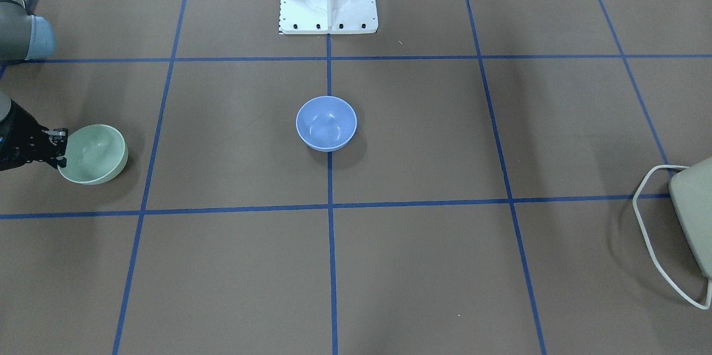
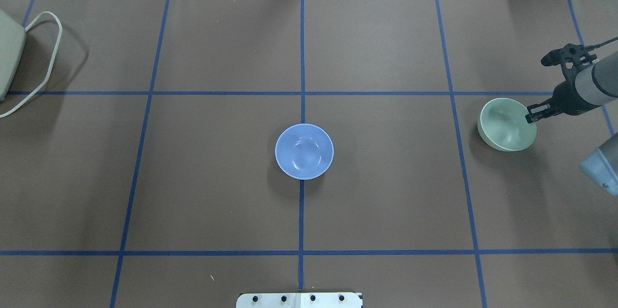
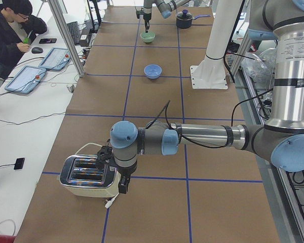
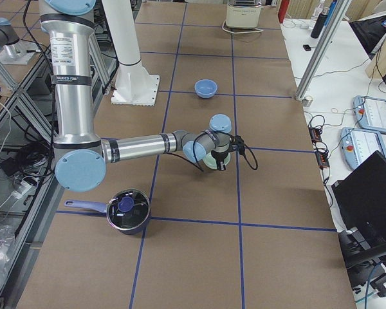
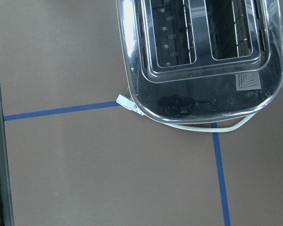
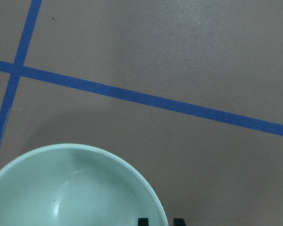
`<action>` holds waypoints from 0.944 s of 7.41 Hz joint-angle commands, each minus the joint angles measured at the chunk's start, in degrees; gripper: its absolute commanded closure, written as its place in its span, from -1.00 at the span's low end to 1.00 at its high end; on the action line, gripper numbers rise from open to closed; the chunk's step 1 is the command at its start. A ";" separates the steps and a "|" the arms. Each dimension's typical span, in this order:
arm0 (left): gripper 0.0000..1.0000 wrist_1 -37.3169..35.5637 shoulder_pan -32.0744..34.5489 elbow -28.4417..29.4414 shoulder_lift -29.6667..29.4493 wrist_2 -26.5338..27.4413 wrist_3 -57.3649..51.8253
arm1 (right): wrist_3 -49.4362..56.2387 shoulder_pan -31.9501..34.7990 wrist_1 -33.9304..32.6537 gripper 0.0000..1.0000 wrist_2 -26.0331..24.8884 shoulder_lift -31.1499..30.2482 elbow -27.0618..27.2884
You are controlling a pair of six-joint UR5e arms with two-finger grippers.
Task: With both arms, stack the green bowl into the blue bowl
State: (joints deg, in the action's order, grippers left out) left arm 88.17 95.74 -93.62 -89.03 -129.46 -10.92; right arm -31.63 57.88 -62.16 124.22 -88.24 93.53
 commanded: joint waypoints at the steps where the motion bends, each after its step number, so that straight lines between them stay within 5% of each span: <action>1: -0.97 0.07 -0.03 -0.25 0.34 0.00 0.03 | 0.08 0.13 -0.07 1.00 0.23 0.00 0.43; 4: -0.97 -0.02 -0.03 -0.43 0.34 -0.09 0.11 | -6.19 0.21 0.28 1.00 4.54 4.27 6.12; 7: -0.97 -0.28 -0.03 -0.34 0.61 -7.99 1.08 | -23.44 -3.80 -0.51 1.00 4.71 15.70 6.84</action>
State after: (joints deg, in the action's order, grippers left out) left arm 87.97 95.72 -93.93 -88.49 -134.88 -10.29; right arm -49.14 56.45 -62.43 128.89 -76.48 99.87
